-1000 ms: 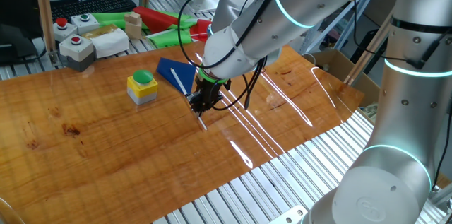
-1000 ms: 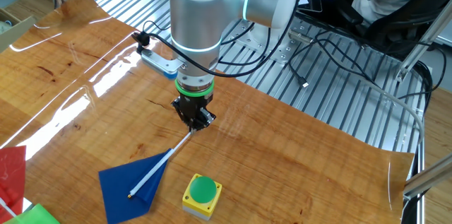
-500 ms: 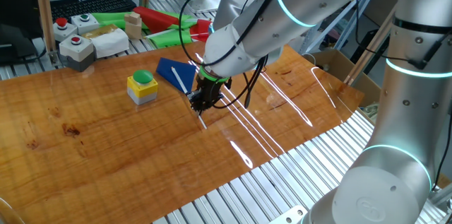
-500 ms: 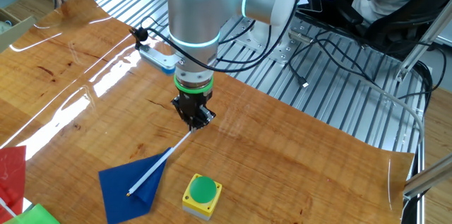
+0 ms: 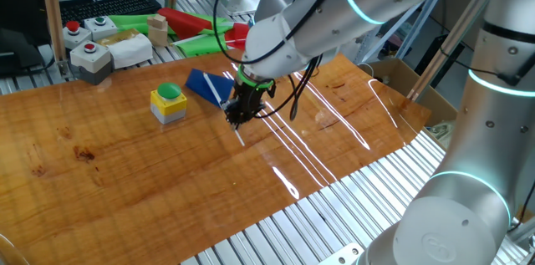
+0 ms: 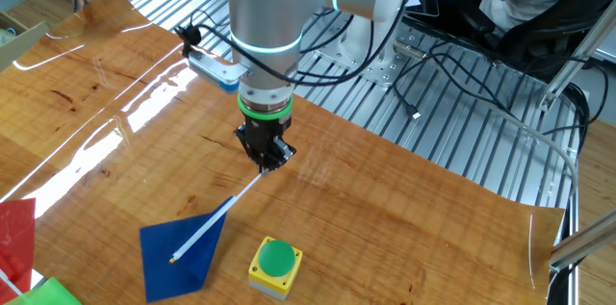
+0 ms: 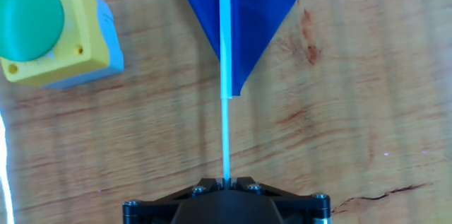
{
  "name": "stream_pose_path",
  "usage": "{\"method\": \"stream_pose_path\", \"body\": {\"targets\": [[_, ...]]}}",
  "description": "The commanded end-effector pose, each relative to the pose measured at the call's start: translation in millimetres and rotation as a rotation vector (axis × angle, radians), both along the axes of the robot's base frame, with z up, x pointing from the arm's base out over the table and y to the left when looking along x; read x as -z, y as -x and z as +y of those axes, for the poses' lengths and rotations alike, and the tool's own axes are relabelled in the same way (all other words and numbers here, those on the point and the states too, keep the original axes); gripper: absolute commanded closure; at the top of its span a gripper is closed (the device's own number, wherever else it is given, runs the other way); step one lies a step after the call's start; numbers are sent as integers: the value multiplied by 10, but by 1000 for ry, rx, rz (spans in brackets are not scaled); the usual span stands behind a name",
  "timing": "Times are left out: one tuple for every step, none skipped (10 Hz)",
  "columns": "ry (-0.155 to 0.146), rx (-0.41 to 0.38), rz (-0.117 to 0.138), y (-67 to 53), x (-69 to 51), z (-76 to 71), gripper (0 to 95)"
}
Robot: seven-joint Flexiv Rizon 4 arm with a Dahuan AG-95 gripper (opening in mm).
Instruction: Wave the flag
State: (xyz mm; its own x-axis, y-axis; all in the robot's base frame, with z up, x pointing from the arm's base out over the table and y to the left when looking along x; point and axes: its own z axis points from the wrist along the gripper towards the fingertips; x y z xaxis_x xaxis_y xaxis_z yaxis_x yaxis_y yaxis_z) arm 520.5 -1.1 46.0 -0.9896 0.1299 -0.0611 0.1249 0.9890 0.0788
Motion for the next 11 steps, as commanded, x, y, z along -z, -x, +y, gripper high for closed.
{"method": "stream_pose_path", "body": {"targets": [[-5,1,2,11,-206,15,950],[0,-1,1,12,-307,14,950],[2,1,2,19,-423,8,950],[1,4,4,29,-518,-1,950],[-1,5,2,42,-608,-10,950],[1,4,-4,58,-708,-21,950],[2,0,-6,79,-826,-41,950],[0,-3,-6,107,-935,-53,950],[0,-11,-7,151,-1081,-64,950],[1,-14,-8,189,-1187,-62,950],[2,-18,-9,242,-1325,-43,950]]}}
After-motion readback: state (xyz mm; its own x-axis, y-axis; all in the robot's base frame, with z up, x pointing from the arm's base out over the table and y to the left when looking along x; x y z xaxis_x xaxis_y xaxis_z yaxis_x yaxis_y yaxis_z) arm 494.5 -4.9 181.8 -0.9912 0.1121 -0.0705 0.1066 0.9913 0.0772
